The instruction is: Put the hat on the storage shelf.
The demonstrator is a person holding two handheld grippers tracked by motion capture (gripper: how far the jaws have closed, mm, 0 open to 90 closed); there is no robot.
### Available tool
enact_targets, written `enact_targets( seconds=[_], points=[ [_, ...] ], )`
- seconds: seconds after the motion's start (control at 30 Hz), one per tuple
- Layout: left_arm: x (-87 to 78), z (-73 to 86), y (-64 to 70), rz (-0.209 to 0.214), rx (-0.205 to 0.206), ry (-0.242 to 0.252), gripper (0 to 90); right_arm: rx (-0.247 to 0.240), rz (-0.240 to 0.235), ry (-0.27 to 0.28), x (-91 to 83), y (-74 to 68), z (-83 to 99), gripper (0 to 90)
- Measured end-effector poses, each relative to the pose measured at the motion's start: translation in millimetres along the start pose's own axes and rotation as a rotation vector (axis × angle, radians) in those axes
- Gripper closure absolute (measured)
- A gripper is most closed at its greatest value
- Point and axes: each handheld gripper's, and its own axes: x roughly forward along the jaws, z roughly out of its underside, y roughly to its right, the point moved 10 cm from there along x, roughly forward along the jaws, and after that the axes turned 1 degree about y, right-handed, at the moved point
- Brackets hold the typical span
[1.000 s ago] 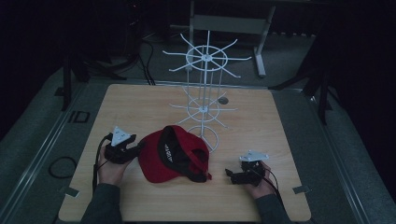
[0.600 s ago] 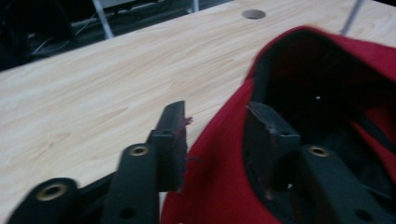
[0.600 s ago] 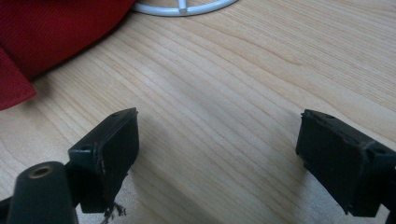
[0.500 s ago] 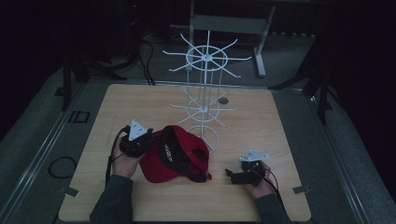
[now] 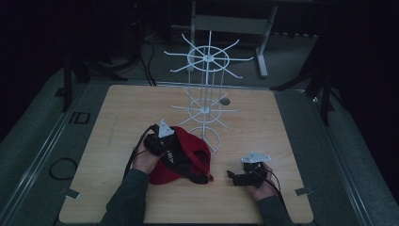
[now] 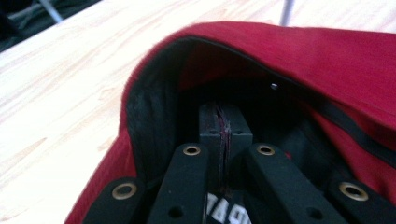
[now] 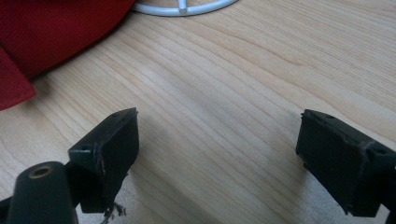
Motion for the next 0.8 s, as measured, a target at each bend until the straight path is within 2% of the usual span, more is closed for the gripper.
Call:
enact_targets(
  seconds=[0.03,0.1,0.2,0.23,0.33,0.43,0.47,0.63,0.7,0.77,0.8],
  points=[
    [1.5,-1.3,-1.9,-0.016,-0.006,0.007,89.5,0.0,0.0,0.0,0.0,0.0,0.0,13.1],
    [2.7,-8.6,-2.4,-0.007,-0.032,0.043,89.7,0.0,0.0,0.0,0.0,0.0,0.0,13.1],
    [3.0,-12.9,-1.1,-0.006,-0.029,0.053,89.9,-0.004,0.001,0.002,0.1,0.4,-0.2,13.1],
    [2.9,-16.0,-4.0,-0.033,-0.029,0.061,90.0,-0.002,0.0,0.001,0.1,0.2,-0.1,13.1],
    [2.3,-17.5,-13.3,-0.074,-0.06,0.071,90.0,0.0,0.0,0.0,0.0,0.0,0.0,13.1],
    [1.3,-15.7,-19.9,-0.097,-0.06,0.063,90.0,0.0,0.0,0.0,0.0,0.0,0.0,13.1],
    [0.6,-12.2,-27.3,-0.124,-0.063,0.049,90.0,0.0,0.0,0.0,0.0,0.0,-0.1,13.1],
    [-1.0,-2.0,-44.1,-0.173,-0.086,0.014,90.0,-0.001,0.0,0.001,0.1,0.2,-0.1,13.1],
    [-1.7,1.6,-47.0,-0.179,-0.089,0.005,89.9,-0.001,0.0,0.001,0.1,0.1,-0.1,13.1],
    [-2.7,2.9,-47.7,-0.176,-0.088,0.005,82.3,-0.002,0.0,0.001,0.1,0.2,-0.1,13.1],
    [-3.8,3.3,-48.1,-0.173,-0.087,0.014,82.3,-0.001,0.0,0.001,0.1,0.1,-0.1,13.1]
  ],
)
